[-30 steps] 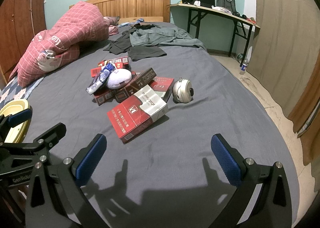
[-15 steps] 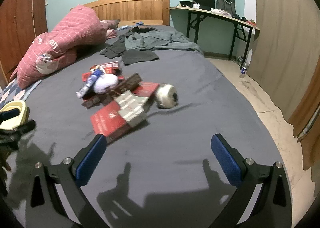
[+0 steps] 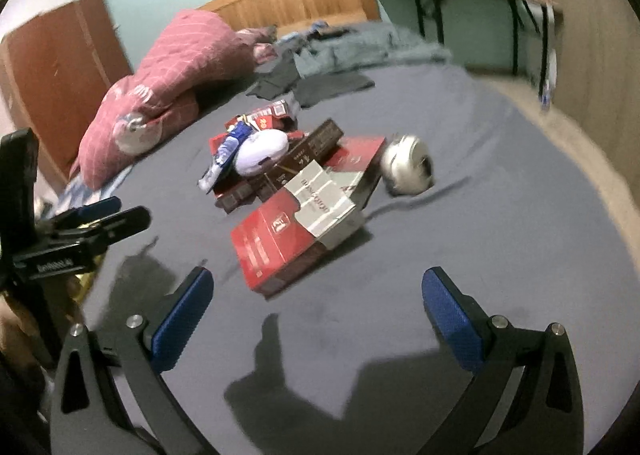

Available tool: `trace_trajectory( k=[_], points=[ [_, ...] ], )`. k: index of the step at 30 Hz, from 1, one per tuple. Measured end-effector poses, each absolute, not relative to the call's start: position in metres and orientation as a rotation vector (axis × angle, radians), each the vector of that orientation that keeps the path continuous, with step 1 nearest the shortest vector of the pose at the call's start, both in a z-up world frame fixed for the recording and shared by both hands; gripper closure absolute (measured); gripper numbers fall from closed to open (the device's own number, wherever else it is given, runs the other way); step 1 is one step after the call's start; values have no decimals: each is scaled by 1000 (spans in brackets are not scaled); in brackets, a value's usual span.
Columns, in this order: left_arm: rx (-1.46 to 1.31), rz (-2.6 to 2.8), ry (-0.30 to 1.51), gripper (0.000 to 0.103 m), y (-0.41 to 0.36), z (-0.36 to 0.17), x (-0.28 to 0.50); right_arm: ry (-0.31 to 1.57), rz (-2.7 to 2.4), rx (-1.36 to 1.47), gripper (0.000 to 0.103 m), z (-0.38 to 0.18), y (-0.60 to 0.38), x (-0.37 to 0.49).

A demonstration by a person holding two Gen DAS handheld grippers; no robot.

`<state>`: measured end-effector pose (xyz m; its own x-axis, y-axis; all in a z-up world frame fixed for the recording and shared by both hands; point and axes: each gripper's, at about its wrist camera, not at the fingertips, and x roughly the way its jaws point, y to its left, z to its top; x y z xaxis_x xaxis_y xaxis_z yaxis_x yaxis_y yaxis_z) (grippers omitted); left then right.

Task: Organize objects
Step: 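Grasp the blue snack packet with the left tool while the right tool grasps a white-red box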

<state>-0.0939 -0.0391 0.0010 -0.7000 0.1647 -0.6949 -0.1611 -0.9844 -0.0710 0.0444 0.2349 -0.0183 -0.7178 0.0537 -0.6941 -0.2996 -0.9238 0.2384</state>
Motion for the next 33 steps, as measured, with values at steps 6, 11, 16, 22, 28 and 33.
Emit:
trace_trajectory(
  k=[6,11,16,22,28,33],
  points=[
    [-1115,2724,-17,0,-17,-1,-143,647,2625,-1063,0,-30,244,21],
    [-1156,2696,-148,0,-13,-12,-184,798,2574,-1037,0,-40,258,11],
    [-1152,2691,-220,1,-20,-31,-206,751,2597,-1022,0,-43,254,4],
    [-1136,2662,-259,12,-24,-50,-213,754,2648,-1043,27,-47,251,-11],
    [-1098,2624,-291,47,-30,-47,-212,739,2673,-1050,59,-46,247,-12],
    [-1061,2631,-285,58,-35,-44,-204,741,2690,-1047,65,-43,245,-11]
  ],
)
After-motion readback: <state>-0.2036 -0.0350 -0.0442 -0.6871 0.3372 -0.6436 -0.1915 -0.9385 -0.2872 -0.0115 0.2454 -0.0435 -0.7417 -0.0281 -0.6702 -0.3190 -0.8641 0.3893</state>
